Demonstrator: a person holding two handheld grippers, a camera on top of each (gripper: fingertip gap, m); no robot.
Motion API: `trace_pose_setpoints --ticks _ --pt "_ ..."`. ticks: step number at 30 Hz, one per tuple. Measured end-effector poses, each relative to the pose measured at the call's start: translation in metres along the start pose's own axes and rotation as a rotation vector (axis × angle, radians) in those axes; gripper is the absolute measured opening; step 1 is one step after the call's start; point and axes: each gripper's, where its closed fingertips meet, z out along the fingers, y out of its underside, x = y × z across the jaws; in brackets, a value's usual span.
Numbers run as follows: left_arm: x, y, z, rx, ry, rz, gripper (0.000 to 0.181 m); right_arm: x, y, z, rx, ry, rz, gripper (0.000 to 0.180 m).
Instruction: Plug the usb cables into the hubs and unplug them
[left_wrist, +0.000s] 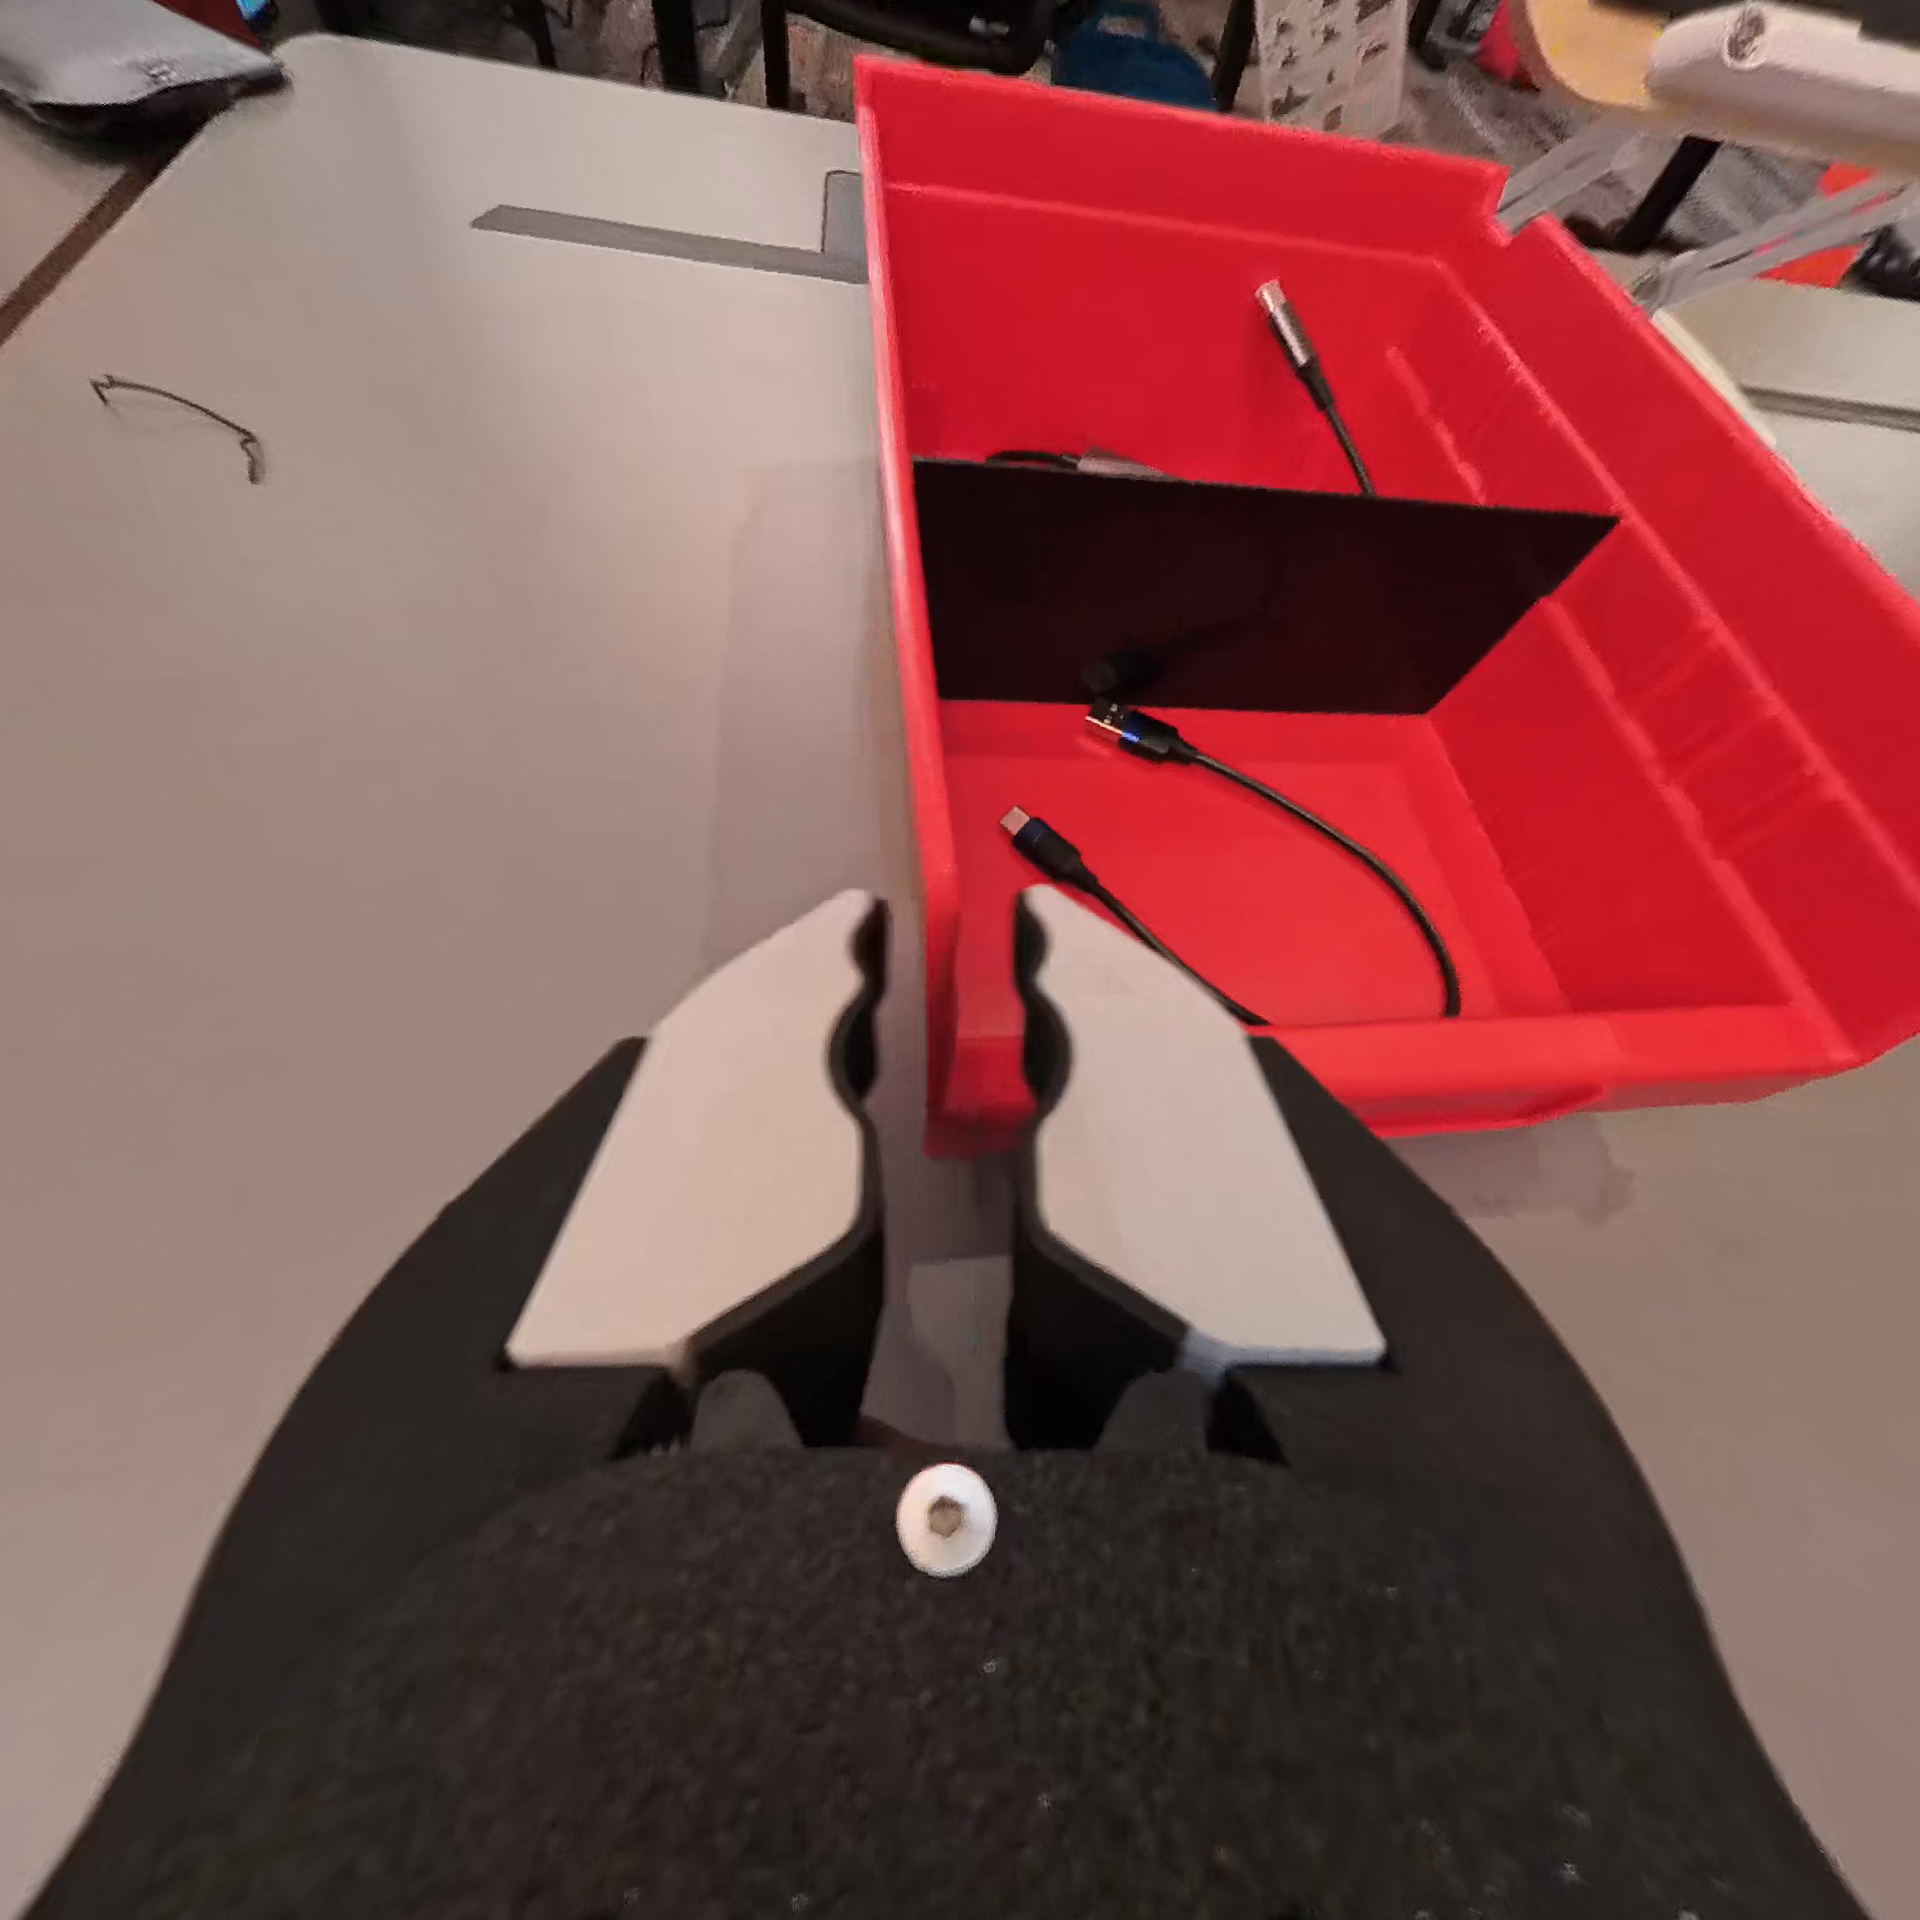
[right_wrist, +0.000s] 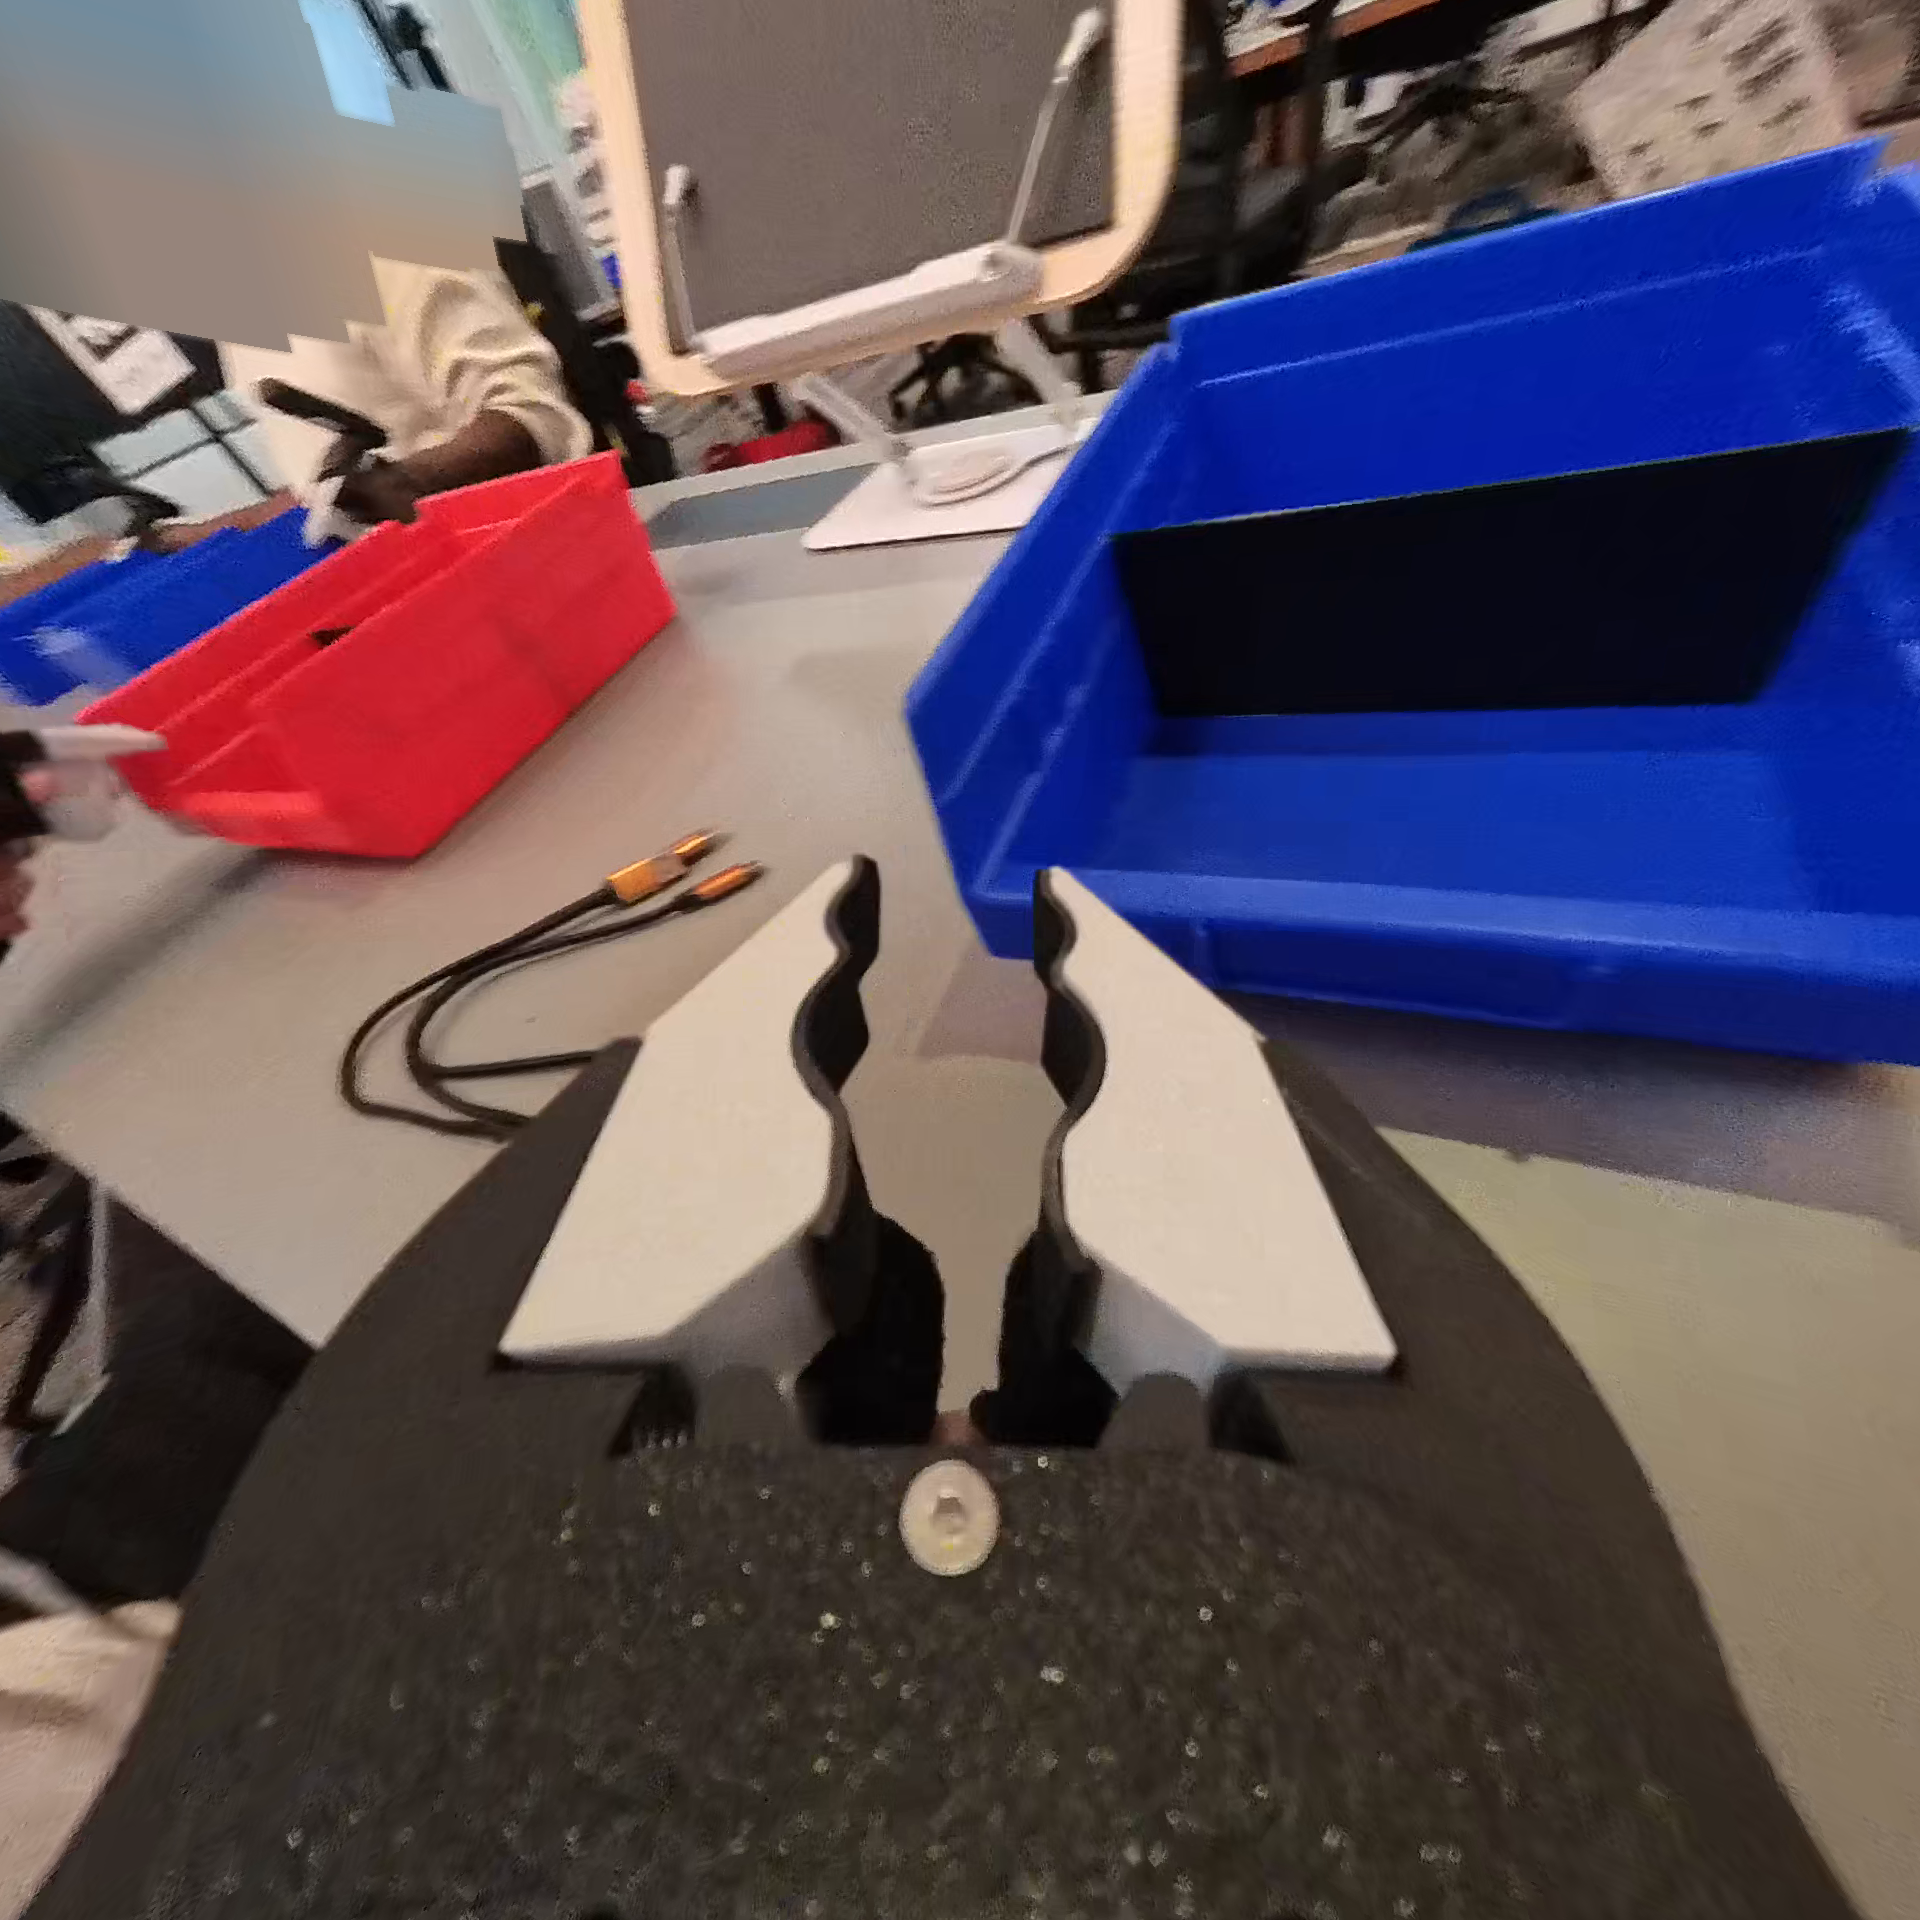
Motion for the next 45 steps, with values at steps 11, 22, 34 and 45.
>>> trace_pose_setpoints --ticks 11,22,34,45 --pt "0.108 -0.114 0.050 -0.158 0.362 0.906 0.035 -0.014 0.010 0.032 -0.055 -0.152 -0.037 0.030" --pt "0.111 -0.043 0.218 -0.674 0.603 1.466 0.036 -0.071 0.020 0.040 -0.094 -0.383 -0.097 0.032" --pt "0.111 -0.036 0.219 -0.506 0.568 1.605 0.023 -0.123 0.033 0.038 -0.174 -0.623 -0.069 0.035" --pt "0.175 -0.165 0.087 0.164 0.086 1.791 0.022 -0.152 0.003 0.078 -0.183 -0.529 -0.205 0.038"
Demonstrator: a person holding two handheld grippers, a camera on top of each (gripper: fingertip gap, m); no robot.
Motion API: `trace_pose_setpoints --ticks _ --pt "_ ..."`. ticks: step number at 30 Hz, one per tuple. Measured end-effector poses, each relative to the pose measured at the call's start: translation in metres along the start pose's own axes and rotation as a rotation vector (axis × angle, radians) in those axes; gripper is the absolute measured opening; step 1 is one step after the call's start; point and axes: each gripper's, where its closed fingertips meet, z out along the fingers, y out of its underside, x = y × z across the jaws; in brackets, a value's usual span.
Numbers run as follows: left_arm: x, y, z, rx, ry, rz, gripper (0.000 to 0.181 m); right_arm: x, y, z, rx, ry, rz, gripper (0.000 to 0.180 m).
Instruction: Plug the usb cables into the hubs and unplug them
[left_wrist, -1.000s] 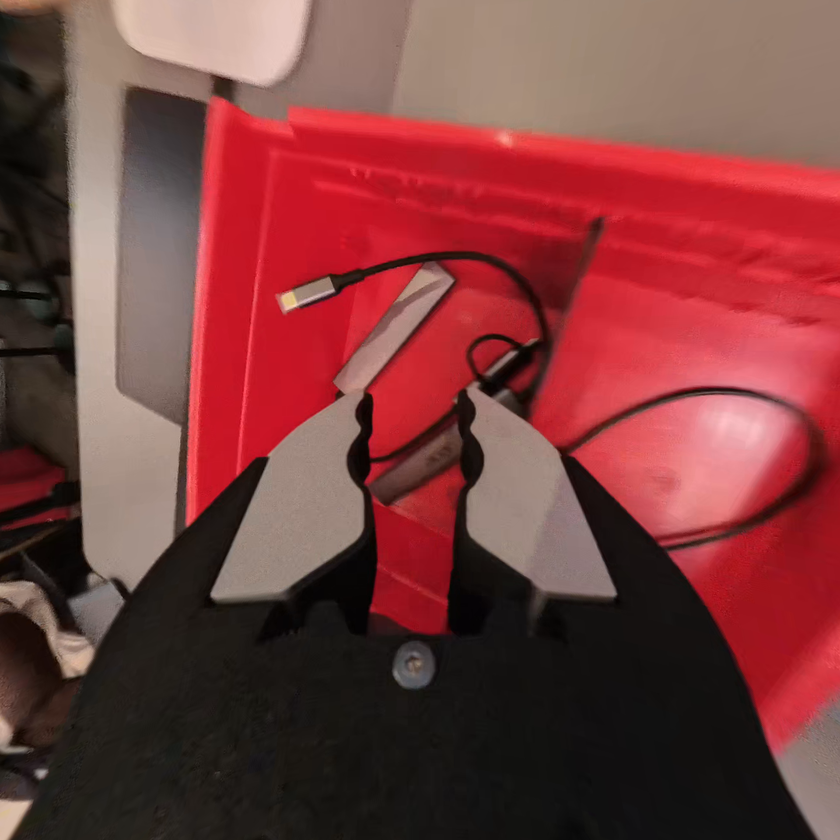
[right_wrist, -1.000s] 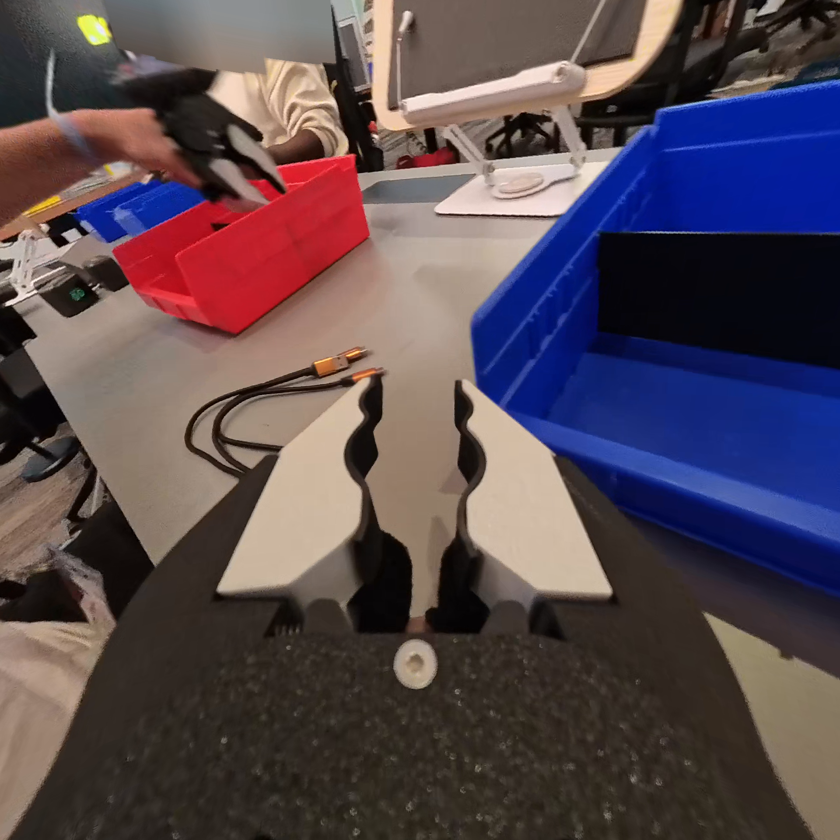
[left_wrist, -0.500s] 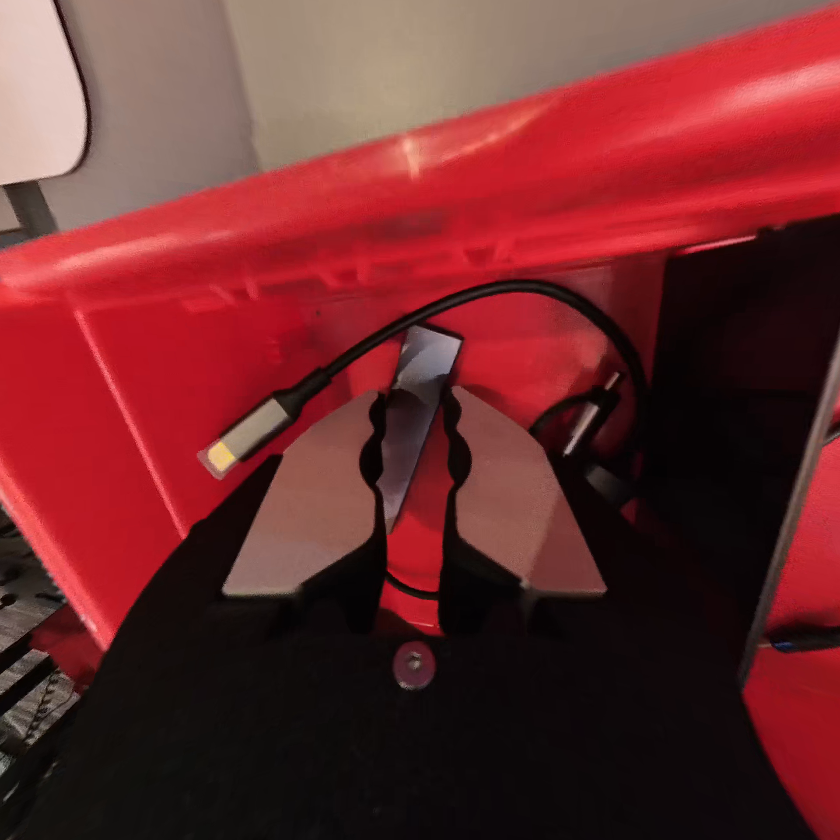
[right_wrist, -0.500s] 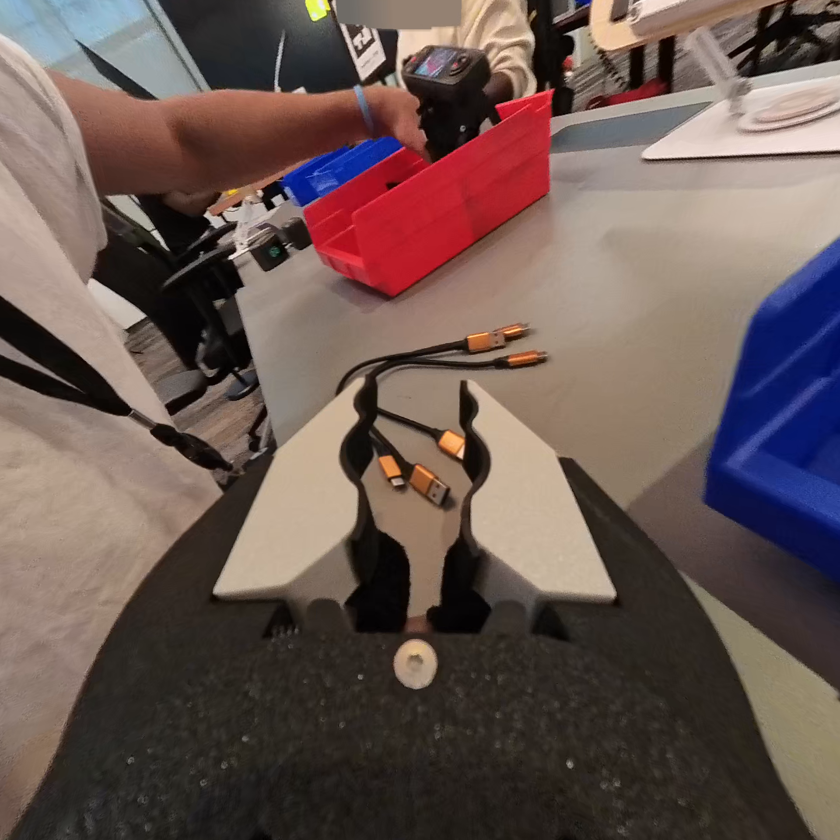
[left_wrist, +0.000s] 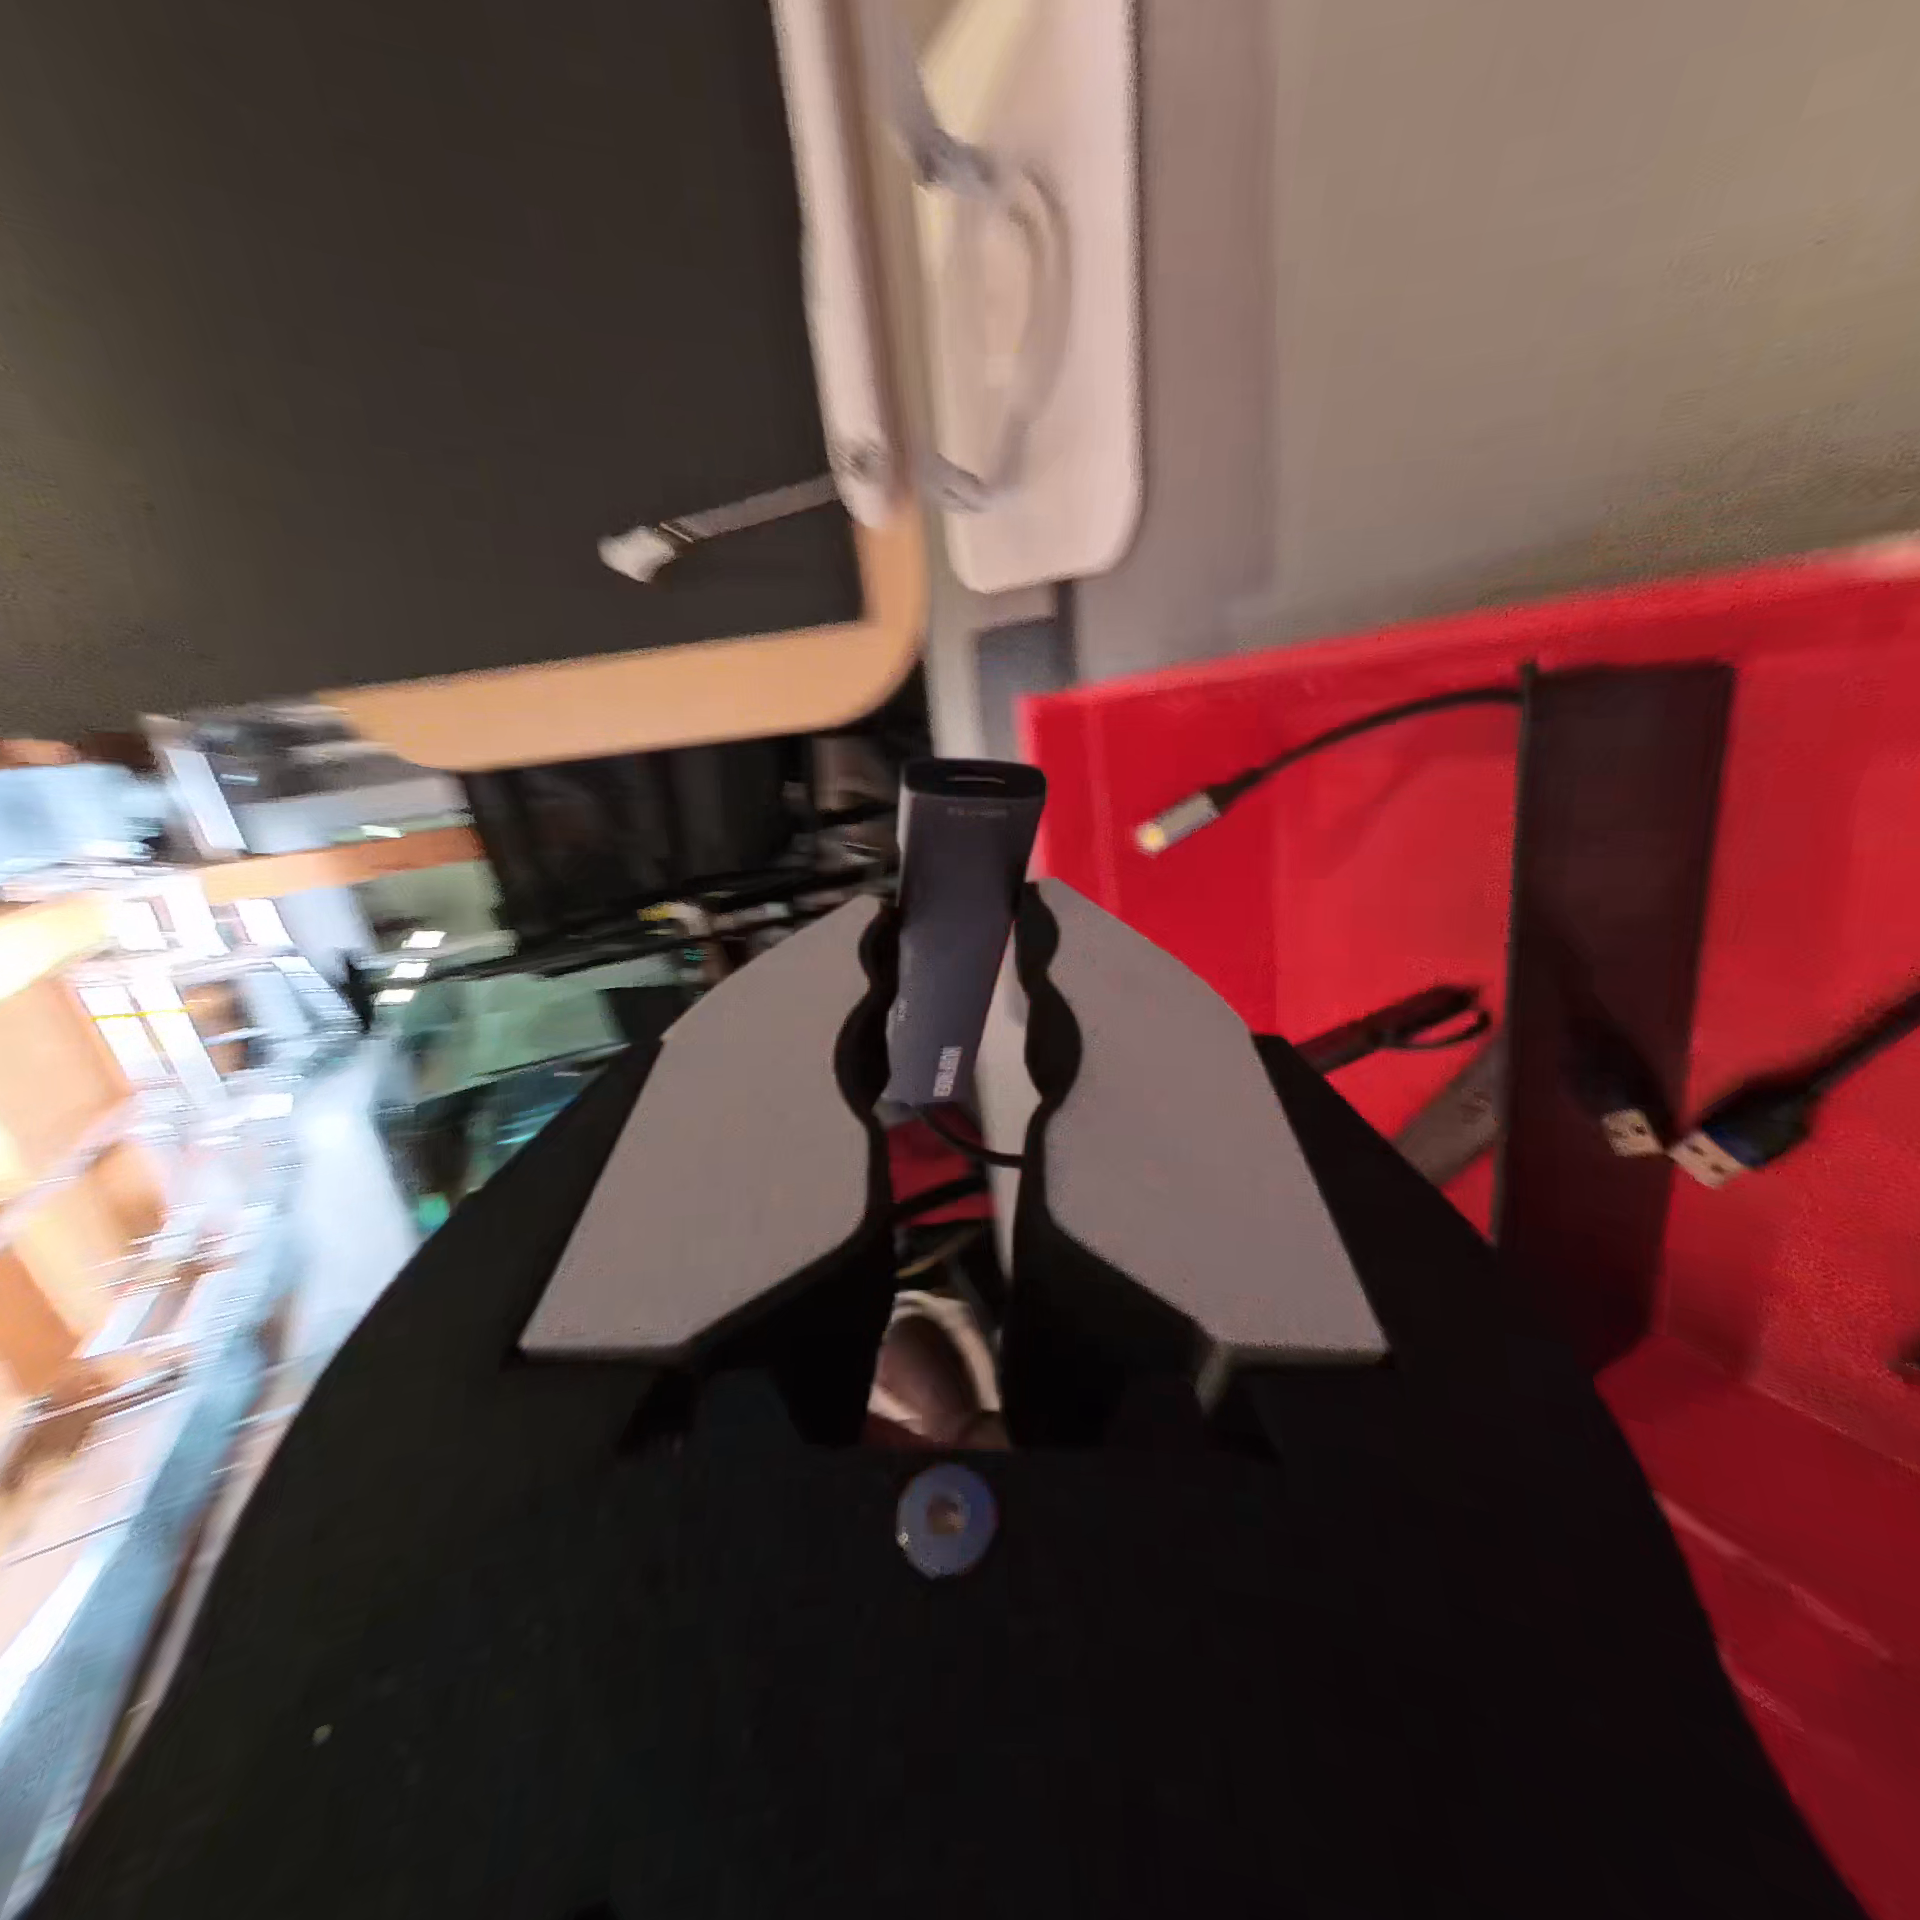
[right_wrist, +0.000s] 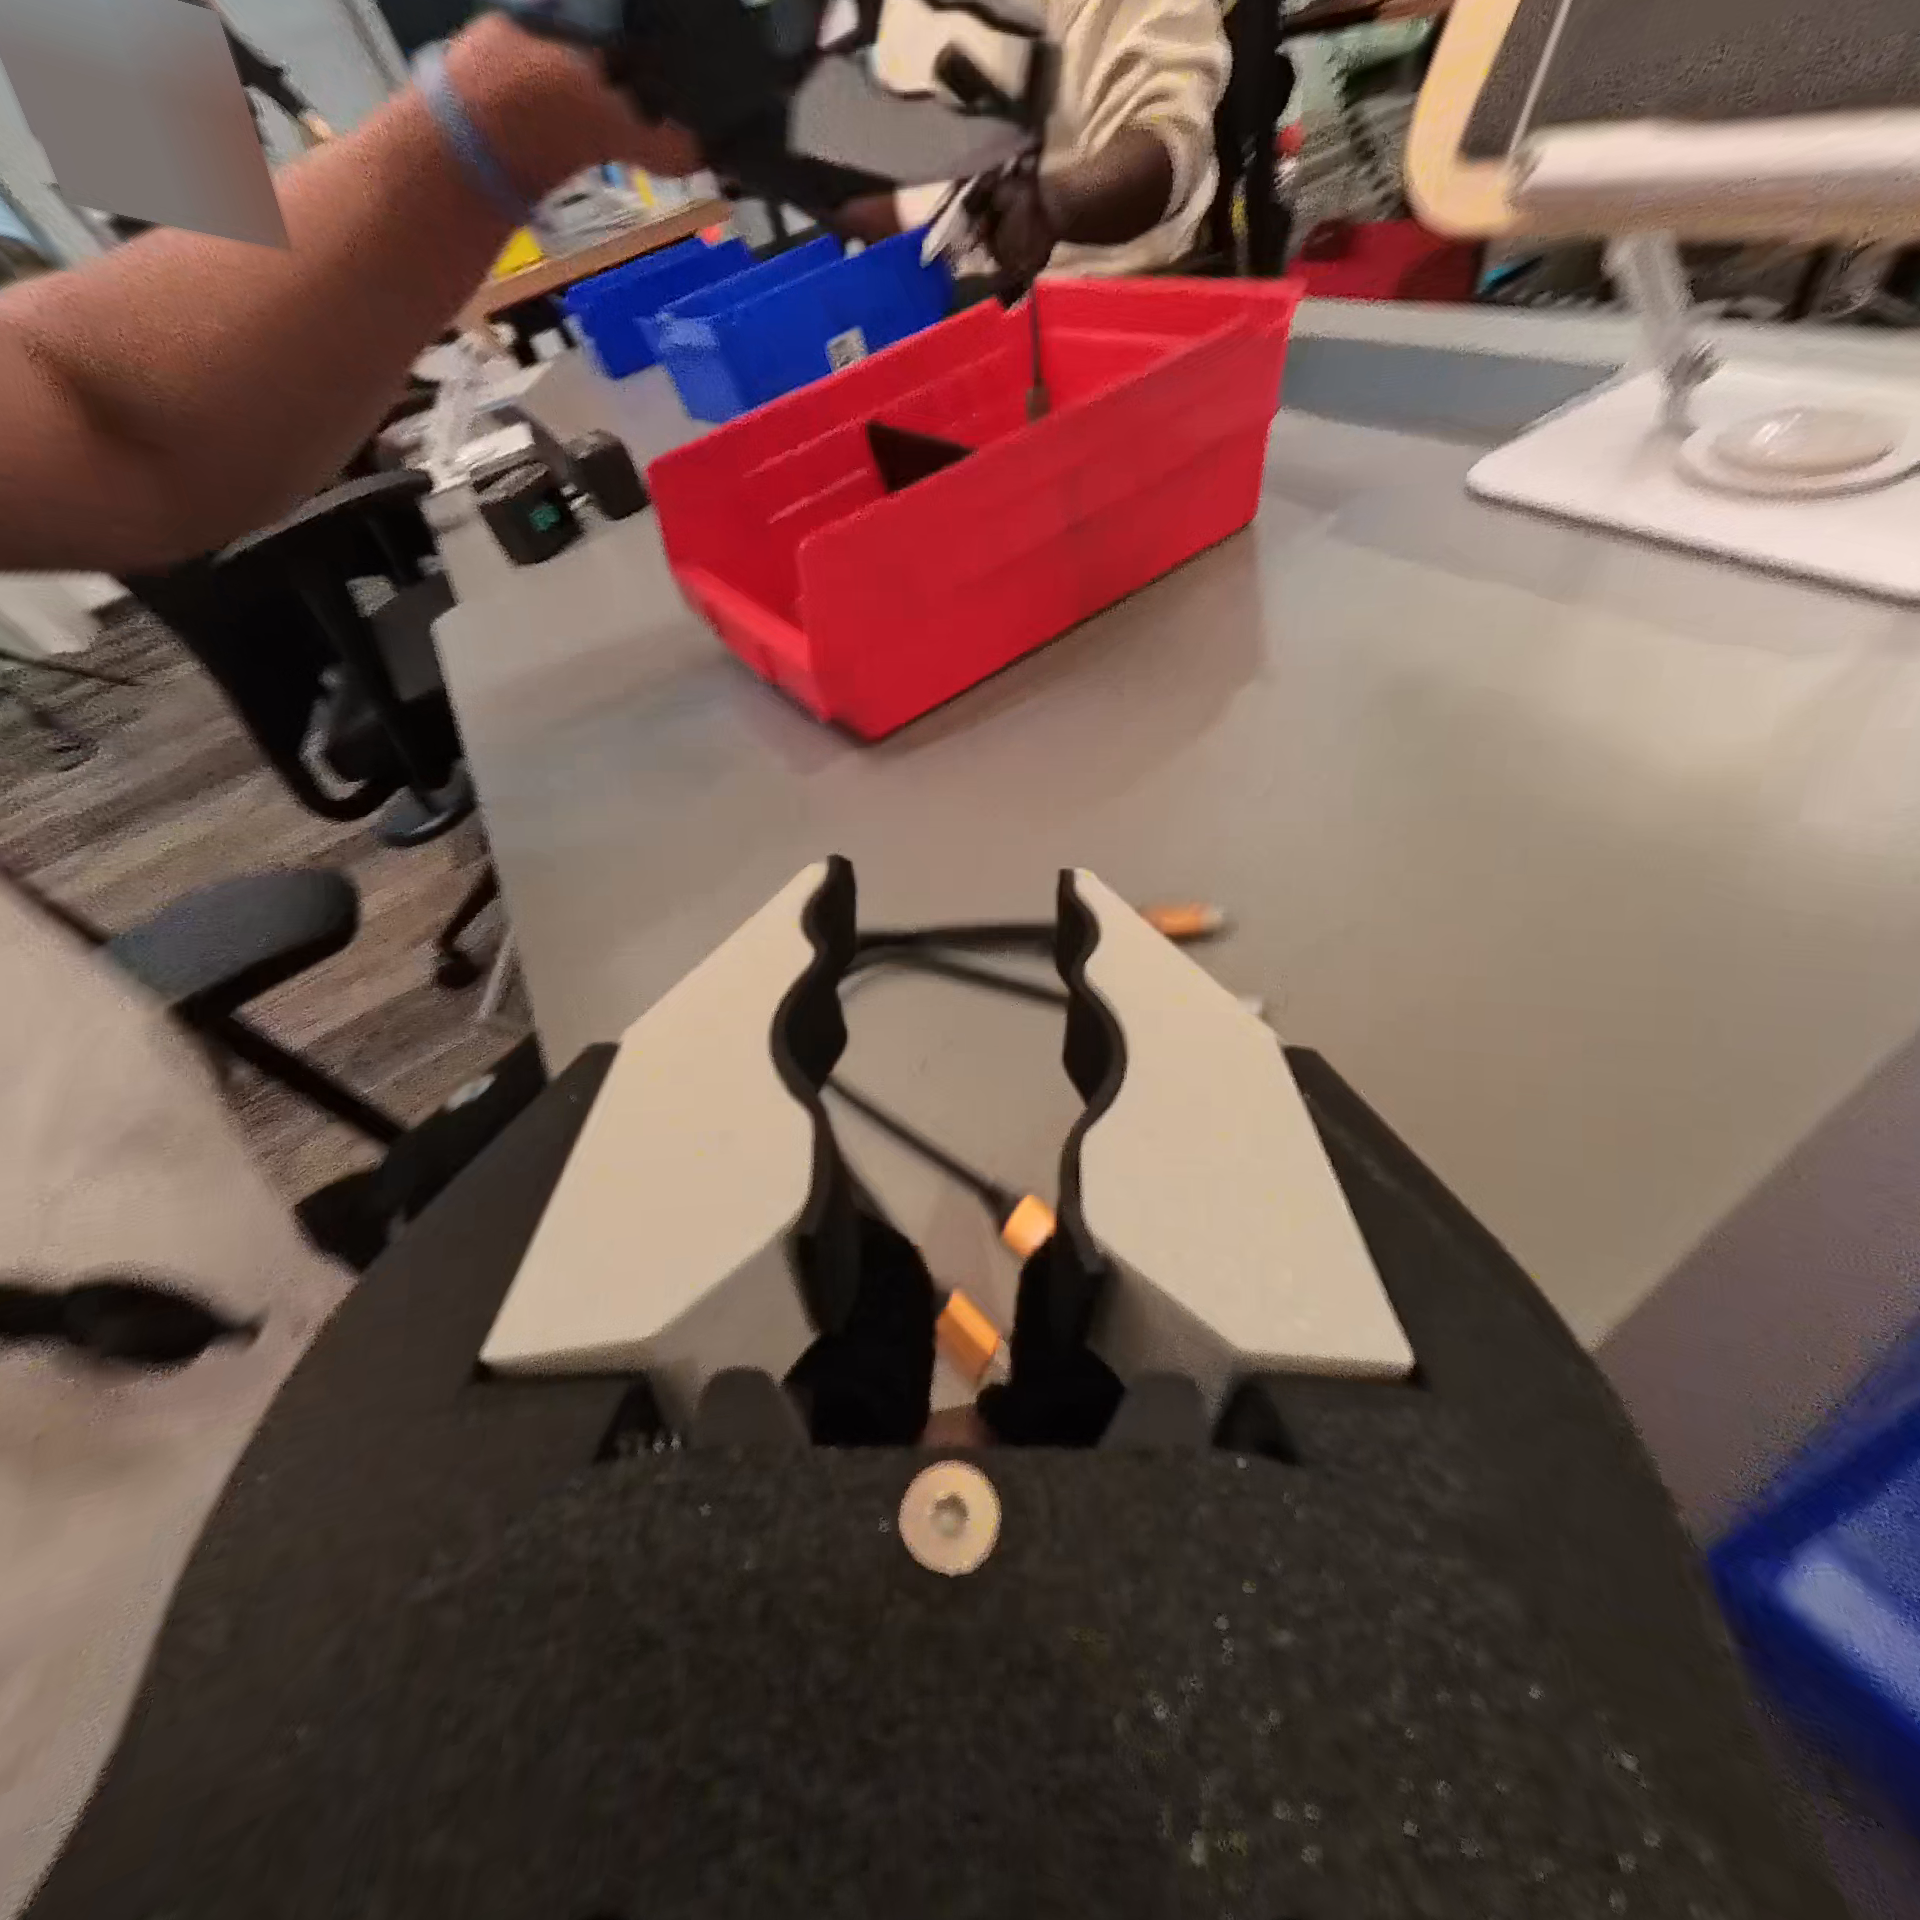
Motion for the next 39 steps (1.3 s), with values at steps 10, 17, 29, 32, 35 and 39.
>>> trace_pose_setpoints --ticks 10,17,29,32,35,39 --pt "-0.028 -0.189 -0.100 0.138 -0.368 0.251 0.021 -0.014 -0.135 0.055 0.286 0.165 -0.108 0.047" --pt "0.008 -0.244 -0.096 0.231 -0.360 0.186 0.021 -0.003 -0.123 0.027 0.330 0.244 -0.129 0.013" --pt "0.100 -0.318 -0.094 0.779 0.212 -0.825 0.015 0.034 -0.055 -0.040 0.353 0.170 -0.037 0.008" --pt "0.094 -0.329 -0.093 1.013 0.599 -1.205 0.032 0.021 -0.057 -0.050 0.498 0.051 0.074 0.008" --pt "0.073 -0.324 -0.102 1.244 0.714 -1.339 0.035 0.004 -0.056 -0.045 0.525 -0.070 0.114 0.007" --pt "0.080 -0.324 -0.113 1.365 0.787 -1.267 0.023 -0.013 -0.045 -0.030 0.389 -0.126 -0.025 0.008"
